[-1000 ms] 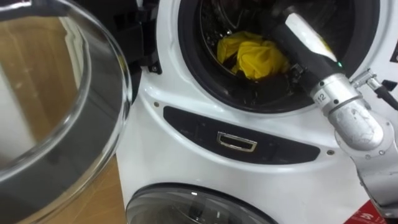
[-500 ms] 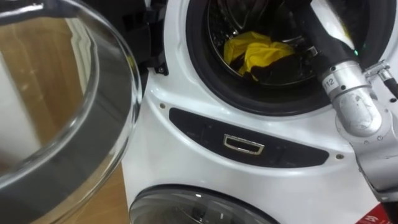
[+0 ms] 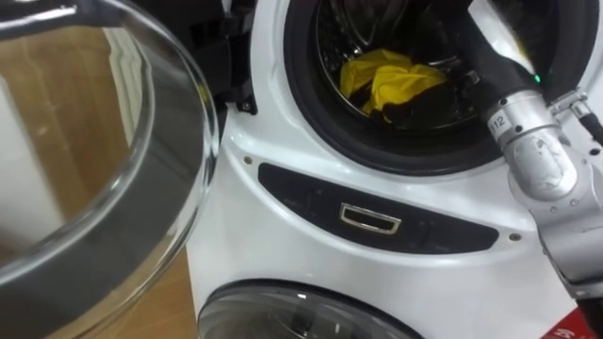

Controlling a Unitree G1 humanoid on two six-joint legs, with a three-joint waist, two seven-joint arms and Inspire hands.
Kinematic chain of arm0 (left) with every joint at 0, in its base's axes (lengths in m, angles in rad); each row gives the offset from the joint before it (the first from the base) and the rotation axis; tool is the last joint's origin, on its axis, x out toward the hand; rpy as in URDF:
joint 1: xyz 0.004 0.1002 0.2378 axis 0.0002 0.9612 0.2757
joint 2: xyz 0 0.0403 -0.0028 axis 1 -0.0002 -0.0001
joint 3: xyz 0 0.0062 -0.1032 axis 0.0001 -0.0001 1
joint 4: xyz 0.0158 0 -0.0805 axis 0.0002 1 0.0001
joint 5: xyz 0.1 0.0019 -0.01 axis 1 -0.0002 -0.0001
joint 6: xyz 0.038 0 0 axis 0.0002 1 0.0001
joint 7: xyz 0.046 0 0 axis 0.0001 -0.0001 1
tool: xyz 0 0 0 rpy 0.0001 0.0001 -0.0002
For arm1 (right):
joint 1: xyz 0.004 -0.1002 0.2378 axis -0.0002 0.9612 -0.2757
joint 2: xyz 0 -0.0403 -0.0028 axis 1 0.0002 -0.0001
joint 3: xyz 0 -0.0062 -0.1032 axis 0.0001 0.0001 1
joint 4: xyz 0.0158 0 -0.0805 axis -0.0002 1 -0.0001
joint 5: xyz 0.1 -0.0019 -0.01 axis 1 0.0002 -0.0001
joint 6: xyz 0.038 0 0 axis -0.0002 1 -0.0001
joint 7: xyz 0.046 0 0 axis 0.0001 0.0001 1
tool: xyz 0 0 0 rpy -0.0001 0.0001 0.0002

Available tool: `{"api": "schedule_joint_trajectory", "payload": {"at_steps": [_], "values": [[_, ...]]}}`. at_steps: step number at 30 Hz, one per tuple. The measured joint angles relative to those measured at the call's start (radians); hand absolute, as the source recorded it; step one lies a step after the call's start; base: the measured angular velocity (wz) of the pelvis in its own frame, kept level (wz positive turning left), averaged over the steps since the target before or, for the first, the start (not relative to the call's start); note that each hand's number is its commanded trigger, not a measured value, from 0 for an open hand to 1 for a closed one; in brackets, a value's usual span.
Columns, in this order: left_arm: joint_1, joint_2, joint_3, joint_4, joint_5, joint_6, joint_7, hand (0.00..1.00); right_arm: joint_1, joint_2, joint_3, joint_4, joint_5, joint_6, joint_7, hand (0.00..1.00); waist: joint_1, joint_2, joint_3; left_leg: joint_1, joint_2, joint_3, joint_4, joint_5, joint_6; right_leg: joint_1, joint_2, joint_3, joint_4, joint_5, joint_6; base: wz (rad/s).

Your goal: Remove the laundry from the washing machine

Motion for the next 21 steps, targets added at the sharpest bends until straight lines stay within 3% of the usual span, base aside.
{"api": "schedule_joint_trajectory", "payload": {"at_steps": [4, 10, 16, 21], "values": [[0.002, 0.004, 0.002, -0.002, -0.004, 0.016, 0.000, 0.00, -0.030, 0.000, 0.020, 0.059, -0.037, 0.034, 0.046, 0.00, 0.003, -0.015, -0.0099, 0.005, -0.001, 0.000, -0.004, 0.001, 0.001, 0.003, -0.001, 0.001, 0.000, 0.000, 0.001, 0.00], [-0.016, 0.007, 0.000, -0.002, -0.003, 0.026, 0.001, 0.00, -0.100, 0.000, 0.059, 0.212, -0.036, 0.062, 0.117, 0.00, 0.009, -0.026, -0.0101, 0.013, -0.004, -0.009, 0.013, 0.001, 0.002, 0.020, -0.001, -0.006, 0.001, 0.001, 0.002, 0.04], [-0.023, 0.014, -0.002, -0.004, 0.003, 0.056, -0.003, 0.00, -0.149, -0.013, 0.057, 0.310, -0.043, 0.123, 0.144, 0.00, 0.018, -0.029, -0.0097, -0.007, -0.020, -0.046, 0.032, 0.003, 0.006, 0.013, -0.012, -0.041, 0.001, -0.001, 0.009, 0.17], [-0.017, 0.027, 0.000, -0.003, 0.018, 0.063, -0.018, 0.00, -0.174, -0.043, 0.053, 0.342, -0.061, 0.128, 0.172, 0.00, 0.028, -0.030, -0.0097, -0.015, -0.026, -0.060, 0.032, 0.005, 0.009, 0.018, -0.016, -0.057, 0.002, 0.001, 0.012, 0.11]]}}
